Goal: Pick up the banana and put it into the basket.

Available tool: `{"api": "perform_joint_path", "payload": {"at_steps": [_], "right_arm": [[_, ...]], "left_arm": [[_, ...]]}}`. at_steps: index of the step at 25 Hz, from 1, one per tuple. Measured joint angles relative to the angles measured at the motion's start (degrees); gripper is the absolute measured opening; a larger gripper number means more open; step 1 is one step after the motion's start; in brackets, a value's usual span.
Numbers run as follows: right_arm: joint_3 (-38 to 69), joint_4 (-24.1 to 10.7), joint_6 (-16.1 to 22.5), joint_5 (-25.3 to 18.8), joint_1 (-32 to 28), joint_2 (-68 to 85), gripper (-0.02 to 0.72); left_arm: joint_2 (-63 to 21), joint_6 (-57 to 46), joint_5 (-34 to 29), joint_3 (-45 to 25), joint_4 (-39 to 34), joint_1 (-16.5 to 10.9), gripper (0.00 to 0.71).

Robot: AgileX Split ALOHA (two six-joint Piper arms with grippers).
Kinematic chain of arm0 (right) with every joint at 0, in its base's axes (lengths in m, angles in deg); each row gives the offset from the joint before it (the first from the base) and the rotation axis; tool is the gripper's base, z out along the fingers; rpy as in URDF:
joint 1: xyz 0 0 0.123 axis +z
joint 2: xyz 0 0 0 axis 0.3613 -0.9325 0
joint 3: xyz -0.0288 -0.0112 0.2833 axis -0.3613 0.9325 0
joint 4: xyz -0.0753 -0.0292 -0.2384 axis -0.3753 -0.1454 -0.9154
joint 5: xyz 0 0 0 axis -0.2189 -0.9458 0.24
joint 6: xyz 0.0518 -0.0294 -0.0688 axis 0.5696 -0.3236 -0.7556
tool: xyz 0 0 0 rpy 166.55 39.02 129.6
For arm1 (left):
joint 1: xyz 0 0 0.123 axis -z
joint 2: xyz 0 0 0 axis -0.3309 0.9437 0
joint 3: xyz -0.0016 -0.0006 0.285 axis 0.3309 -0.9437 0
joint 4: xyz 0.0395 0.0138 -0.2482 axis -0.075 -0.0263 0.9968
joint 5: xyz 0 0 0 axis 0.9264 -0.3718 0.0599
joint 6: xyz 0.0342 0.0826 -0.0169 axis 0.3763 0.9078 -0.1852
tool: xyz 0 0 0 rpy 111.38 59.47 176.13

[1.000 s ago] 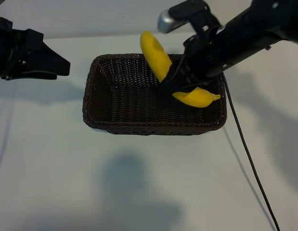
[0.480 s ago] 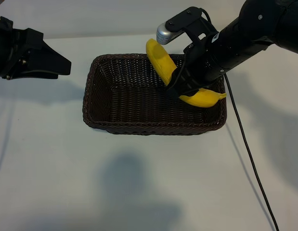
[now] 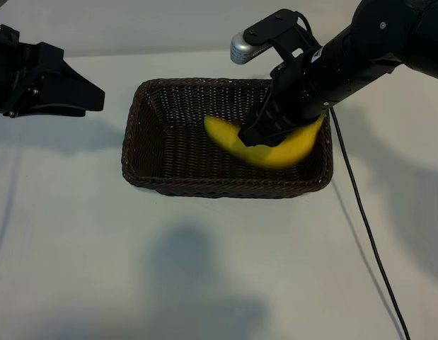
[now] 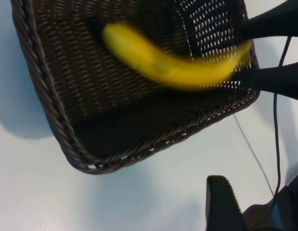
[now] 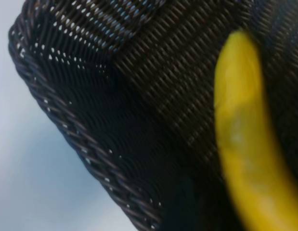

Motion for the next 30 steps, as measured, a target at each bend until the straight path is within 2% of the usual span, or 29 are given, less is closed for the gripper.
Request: {"api": "perform_joint_path", "payload": {"at_steps": [3, 7, 11, 15, 21, 30], "right_arm": [[0.0, -1.8, 2.1, 0.1, 0.0, 0.9, 0.634], [-2.3, -4.6, 5.0, -1.2, -1.1, 4.4, 0.534], [-3.5, -5.0, 7.1, -3.6, -4.7, 8.9, 0.437], [-3.5, -5.0, 9.1, -7.9, -9.9, 9.9, 0.397], [-3.5, -2.1, 9.4, -13.6, -16.9, 9.9, 0.389], [-3.5, 5.5, 9.4, -18.4, -26.4, 9.9, 0.388]], "left_arm": [[0.0, 0.0, 0.0, 0.0, 0.0, 0.0, 0.4], [0.0, 0.0, 0.0, 0.0, 0.0, 0.0, 0.4], [0.0, 0.0, 0.0, 0.0, 0.1, 0.0, 0.4], [0.0, 0.0, -0.1, 0.0, 0.3, 0.0, 0.4], [0.0, 0.0, -0.1, 0.0, 0.4, 0.0, 0.4], [0.0, 0.0, -0.1, 0.0, 0.4, 0.0, 0.4]]}}
